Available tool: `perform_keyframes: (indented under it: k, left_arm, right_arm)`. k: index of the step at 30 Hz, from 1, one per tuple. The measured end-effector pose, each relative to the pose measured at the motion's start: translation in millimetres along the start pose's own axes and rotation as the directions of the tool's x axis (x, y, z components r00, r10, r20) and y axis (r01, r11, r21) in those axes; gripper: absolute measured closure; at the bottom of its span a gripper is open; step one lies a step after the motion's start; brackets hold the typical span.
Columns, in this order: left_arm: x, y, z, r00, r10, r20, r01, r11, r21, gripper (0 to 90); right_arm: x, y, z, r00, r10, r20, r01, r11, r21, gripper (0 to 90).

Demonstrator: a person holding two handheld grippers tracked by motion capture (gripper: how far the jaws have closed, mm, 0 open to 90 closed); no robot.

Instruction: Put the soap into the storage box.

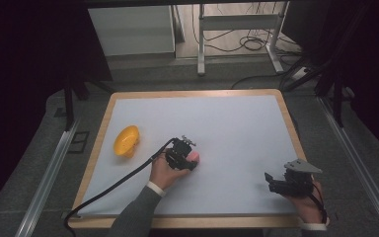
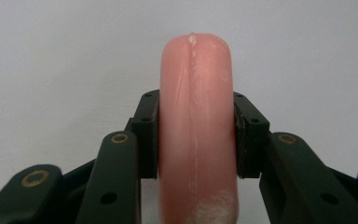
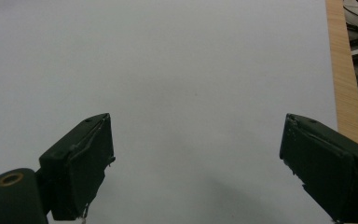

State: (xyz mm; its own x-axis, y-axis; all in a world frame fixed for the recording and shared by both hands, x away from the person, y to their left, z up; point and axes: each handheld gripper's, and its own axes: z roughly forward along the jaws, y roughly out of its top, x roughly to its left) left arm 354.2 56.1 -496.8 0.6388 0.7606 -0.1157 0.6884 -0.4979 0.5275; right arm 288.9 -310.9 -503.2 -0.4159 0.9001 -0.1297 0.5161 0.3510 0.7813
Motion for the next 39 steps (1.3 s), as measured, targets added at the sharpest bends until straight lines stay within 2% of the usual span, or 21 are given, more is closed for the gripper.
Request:
perform_keyframes:
  k: [5,10,14,22,30,39]
  left_arm:
    - [0.3,1.0,-13.2,0.9998,0.004,0.017,-0.003,0.9991,-0.043,60.1]
    - [3.2,1.3,-26.3,0.9999,0.009,0.006,-0.009,0.9974,-0.071,60.1]
    - [10.9,-1.8,-36.5,0.9996,-0.014,0.026,0.016,0.9941,-0.107,60.1]
    - [20.1,-7.3,-48.1,0.9997,-0.025,0.009,0.026,0.9921,-0.123,60.1]
    - [24.6,-9.1,-52.9,0.9995,-0.033,0.002,0.033,0.9904,-0.134,60.1]
    - [30.7,-10.4,-63.5,0.9988,-0.047,-0.009,0.045,0.9852,-0.165,60.1]
  right_arm:
    - [-0.1,0.2,-1.1,1.0,0.002,0.0,-0.002,1.0,-0.005,9.6]
    - [0.1,-0.2,-1.1,1.0,0.003,0.001,-0.003,1.0,-0.001,9.6]
    - [-0.4,-0.7,-0.2,1.0,0.003,0.003,-0.003,1.0,0.0,9.6]
    - [0.2,-0.9,0.3,1.0,0.002,0.005,-0.002,1.0,0.003,9.5]
    - [-0.2,-1.3,0.6,1.0,0.0,0.005,0.0,1.0,0.003,9.5]
    - [-1.2,-1.9,0.9,1.0,0.0,0.007,-0.001,1.0,0.004,9.6]
